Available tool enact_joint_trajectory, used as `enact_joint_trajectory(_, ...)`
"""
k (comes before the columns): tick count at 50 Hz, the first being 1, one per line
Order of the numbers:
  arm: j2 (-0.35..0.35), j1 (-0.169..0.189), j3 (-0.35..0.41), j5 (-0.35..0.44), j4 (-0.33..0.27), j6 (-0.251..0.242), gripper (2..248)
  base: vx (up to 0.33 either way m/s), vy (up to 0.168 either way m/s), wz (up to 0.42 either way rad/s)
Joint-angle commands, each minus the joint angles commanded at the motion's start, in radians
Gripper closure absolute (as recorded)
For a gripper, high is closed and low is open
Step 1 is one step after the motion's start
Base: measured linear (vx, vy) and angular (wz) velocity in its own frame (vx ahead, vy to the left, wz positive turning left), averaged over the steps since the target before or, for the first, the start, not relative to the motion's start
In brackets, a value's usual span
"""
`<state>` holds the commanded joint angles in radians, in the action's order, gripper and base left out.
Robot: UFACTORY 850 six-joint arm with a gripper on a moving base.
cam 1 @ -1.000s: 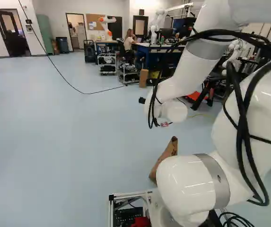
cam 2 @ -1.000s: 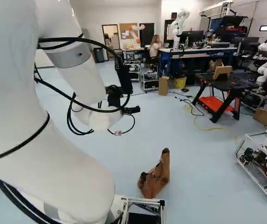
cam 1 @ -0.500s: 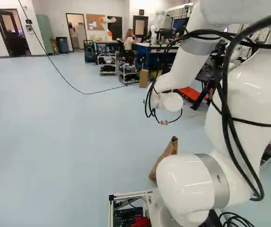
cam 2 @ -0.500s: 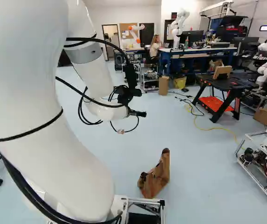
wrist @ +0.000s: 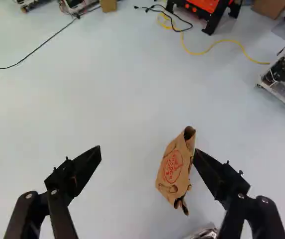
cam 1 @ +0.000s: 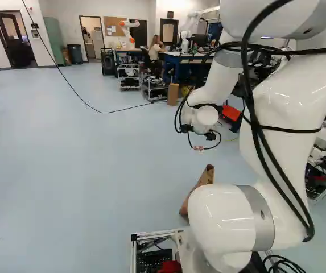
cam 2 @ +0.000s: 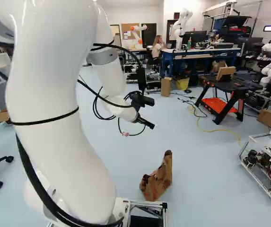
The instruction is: Pick up the grocery bag from the ground
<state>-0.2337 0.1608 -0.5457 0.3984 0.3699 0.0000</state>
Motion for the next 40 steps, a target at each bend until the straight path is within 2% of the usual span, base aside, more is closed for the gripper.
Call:
enact_joint_trajectory(13,-0.084,0.044,-0.061,-0.049,0.050,0.000,3,0.000,0.000,0.000)
enact_joint_trajectory(40,-0.218,0.142,-0.145,-0.054,0.055,0.000,3,0.000,0.000,0.000)
